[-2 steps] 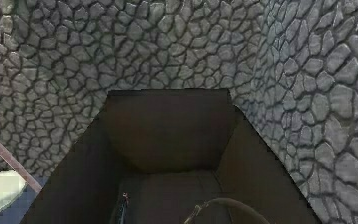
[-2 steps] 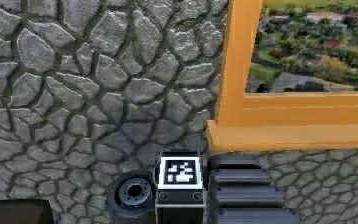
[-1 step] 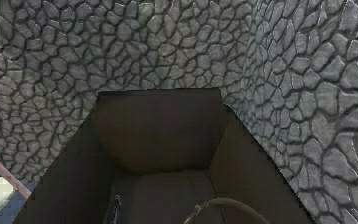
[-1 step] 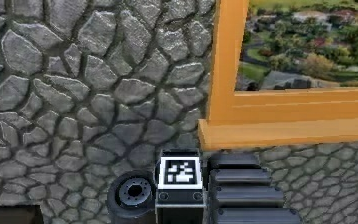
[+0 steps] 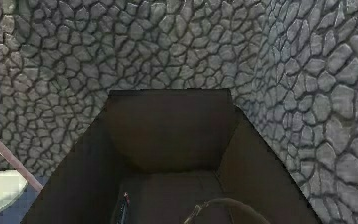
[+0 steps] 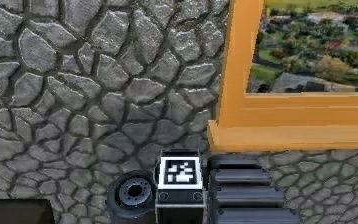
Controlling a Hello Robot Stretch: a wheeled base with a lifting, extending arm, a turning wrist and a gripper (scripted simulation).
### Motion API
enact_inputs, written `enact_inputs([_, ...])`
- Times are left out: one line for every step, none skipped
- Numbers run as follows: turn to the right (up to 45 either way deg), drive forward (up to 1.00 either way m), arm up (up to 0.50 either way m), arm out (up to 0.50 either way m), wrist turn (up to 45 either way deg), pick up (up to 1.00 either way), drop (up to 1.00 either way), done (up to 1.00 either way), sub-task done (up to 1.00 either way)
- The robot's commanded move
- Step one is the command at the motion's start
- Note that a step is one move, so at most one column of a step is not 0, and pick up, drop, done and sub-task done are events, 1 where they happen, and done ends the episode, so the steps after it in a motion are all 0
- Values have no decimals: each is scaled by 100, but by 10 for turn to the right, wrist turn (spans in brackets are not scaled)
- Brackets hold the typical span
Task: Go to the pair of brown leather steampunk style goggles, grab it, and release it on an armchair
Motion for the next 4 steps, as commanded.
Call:
enact_inputs([120,0,0,0,0,0,0,0,0])
enact_inputs([0,20,0,0,0,0,0,0,0])
enact_inputs([-120,0,0,0,0,0,0,0,0])
enact_inputs([90,0,0,0,0,0,0,0,0])
